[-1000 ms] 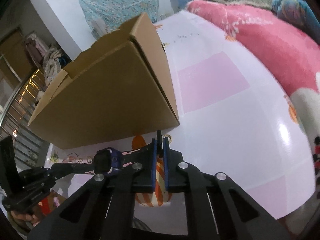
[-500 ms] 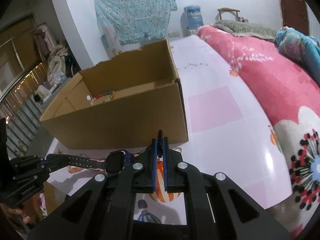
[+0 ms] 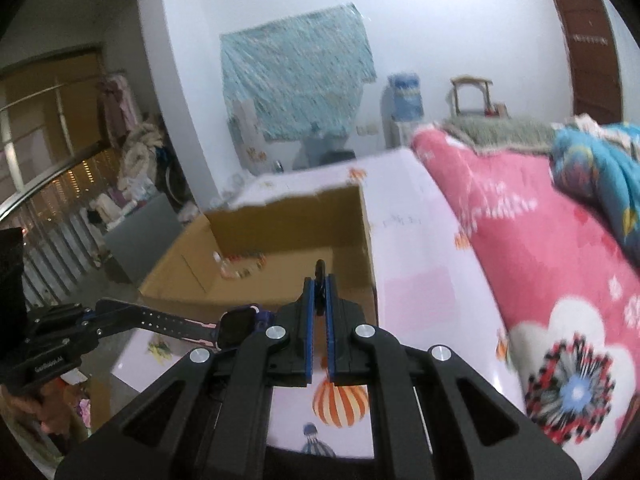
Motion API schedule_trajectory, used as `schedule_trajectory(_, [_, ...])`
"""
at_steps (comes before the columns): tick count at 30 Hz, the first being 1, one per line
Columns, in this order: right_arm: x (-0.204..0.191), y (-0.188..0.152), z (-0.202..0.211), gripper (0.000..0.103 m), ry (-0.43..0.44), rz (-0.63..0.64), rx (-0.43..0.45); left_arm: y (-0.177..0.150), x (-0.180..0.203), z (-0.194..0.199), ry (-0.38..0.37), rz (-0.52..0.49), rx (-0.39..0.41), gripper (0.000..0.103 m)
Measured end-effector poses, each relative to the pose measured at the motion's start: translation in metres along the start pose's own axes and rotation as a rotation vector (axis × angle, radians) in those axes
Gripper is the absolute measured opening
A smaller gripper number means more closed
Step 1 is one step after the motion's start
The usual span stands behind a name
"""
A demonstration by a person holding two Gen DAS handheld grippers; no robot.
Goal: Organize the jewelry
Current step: 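Carry the smartwatch with the left tool up over the box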
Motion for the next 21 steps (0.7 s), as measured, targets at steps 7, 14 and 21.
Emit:
schedule_trajectory(7, [-0.01, 0.058, -0.028, 0.005, 0.07, 0.077, 0.003, 0.049, -0.022, -0.004, 0.006, 0.024, 0.051, 0.002])
schedule_trajectory(14, [-0.014, 0.073, -0.134, 0.005, 0.095, 0.158, -0.214, 0.069, -0.071, -0.08, -0.007, 0.129, -0.114, 0.002])
schedule_trajectory(21, [-0.005, 0.053, -0.235, 0.005, 0.002, 0.295, -0.438, 0.06, -0.1, -0.173, -0.035, 0.228, -0.356, 0.002])
Point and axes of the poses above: each gripper's, at about its wrist camera, not at the fingertips, and z roughly against the way its jaws point, x to its right, y to its top, the point moved 7 cm from there along -z, roughly the way its jaws point, and after that the axes turned 2 degrees about y, right-handed, at the moved point
